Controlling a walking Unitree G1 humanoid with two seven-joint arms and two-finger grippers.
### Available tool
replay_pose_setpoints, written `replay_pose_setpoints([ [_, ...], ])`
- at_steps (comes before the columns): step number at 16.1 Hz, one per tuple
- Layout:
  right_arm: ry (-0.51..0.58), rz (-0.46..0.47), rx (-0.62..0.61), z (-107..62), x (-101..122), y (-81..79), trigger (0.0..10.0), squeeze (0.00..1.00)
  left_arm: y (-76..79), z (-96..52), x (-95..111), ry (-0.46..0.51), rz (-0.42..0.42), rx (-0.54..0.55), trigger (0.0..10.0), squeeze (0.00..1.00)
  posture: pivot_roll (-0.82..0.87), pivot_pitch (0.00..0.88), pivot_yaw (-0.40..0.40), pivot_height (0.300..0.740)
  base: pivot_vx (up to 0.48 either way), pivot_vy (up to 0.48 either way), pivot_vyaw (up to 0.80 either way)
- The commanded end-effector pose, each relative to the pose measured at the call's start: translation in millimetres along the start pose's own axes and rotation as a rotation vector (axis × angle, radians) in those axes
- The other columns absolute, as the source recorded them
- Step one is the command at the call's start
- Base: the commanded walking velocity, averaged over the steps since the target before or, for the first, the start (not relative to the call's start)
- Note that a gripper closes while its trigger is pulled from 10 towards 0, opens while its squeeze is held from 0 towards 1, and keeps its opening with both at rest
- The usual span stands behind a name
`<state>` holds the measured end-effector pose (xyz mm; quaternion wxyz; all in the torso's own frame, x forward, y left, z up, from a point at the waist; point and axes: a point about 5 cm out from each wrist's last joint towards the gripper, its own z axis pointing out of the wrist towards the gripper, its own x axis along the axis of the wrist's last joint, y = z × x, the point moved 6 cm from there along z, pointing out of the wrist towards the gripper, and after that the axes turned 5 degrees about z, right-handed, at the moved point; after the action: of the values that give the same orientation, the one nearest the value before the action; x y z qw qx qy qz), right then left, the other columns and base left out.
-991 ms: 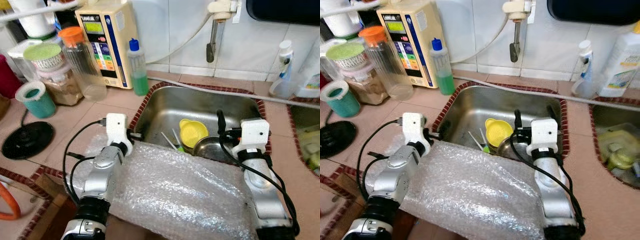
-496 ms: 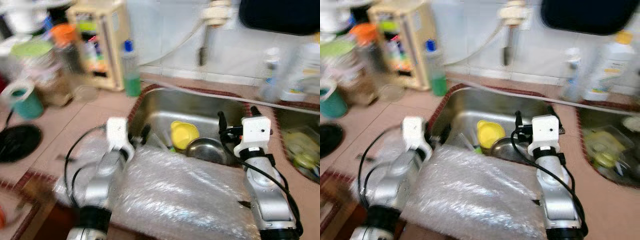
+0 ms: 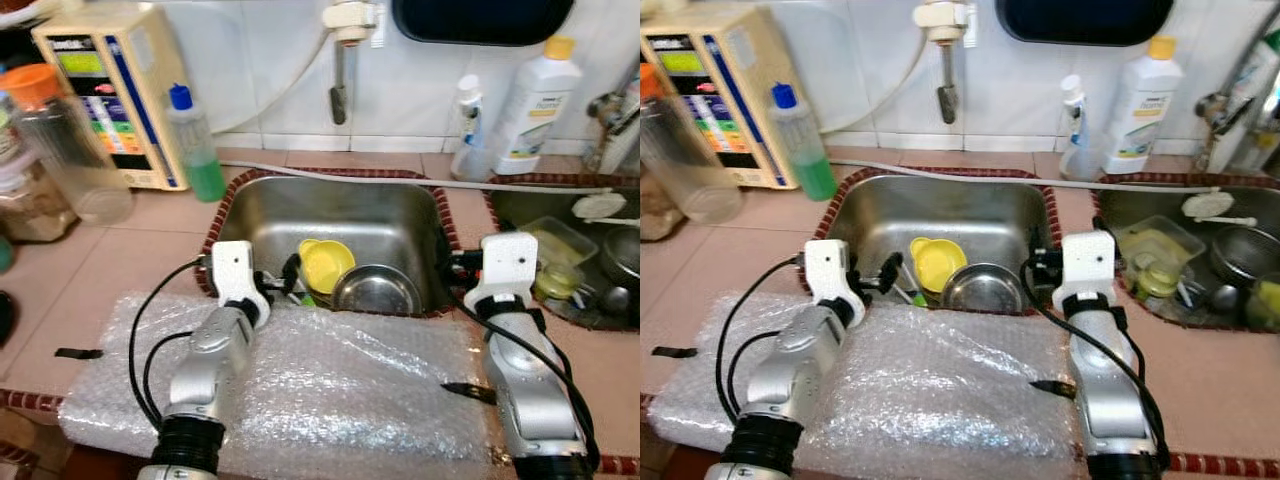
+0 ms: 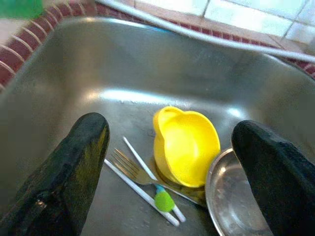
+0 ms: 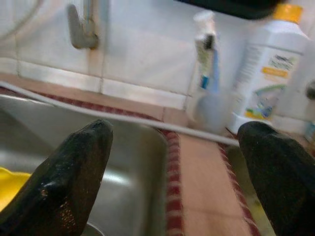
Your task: Kitchen organization
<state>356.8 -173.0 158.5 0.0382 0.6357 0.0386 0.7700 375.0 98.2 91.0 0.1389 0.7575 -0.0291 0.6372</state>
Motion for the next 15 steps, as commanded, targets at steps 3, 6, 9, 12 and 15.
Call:
replay_pose_setpoints([
  [3, 0.028, 0.007, 0.003, 3.7, 10, -0.3, 10.0, 1.0, -0.2, -6.3, 18, 0.075, 0.084, 0.008, 10.0, 0.0, 0.01, 0.0, 0.078, 0.74, 0.0, 0.0, 0.0],
  [6, 0.062, 0.02, 0.002, 2.2, 20, -1.2, 10.0, 1.0, 0.9, -8.9, 43, 0.167, 0.175, 0.014, 10.0, 0.0, 0.01, 0.0, 0.079, 0.74, 0.0, 0.0, 0.0],
  [9, 0.079, 0.03, 0.004, 1.6, 25, -3.6, 10.0, 1.0, 2.6, -10.7, 47, 0.183, 0.198, 0.009, 10.0, 0.0, 0.01, 0.0, 0.082, 0.74, 0.0, 0.0, 0.0],
  [12, 0.072, 0.037, 0.002, 0.3, 23, -3.1, 10.0, 1.0, 0.1, -12.0, 45, 0.176, 0.183, 0.021, 10.0, 0.0, 0.01, 0.0, 0.082, 0.74, 0.0, 0.0, 0.0],
  [15, 0.067, 0.04, 0.002, 1.1, 22, -4.2, 10.0, 1.0, -3.1, -11.4, 45, 0.17, 0.179, 0.035, 10.0, 0.0, 0.01, 0.0, 0.081, 0.74, 0.0, 0.0, 0.0],
])
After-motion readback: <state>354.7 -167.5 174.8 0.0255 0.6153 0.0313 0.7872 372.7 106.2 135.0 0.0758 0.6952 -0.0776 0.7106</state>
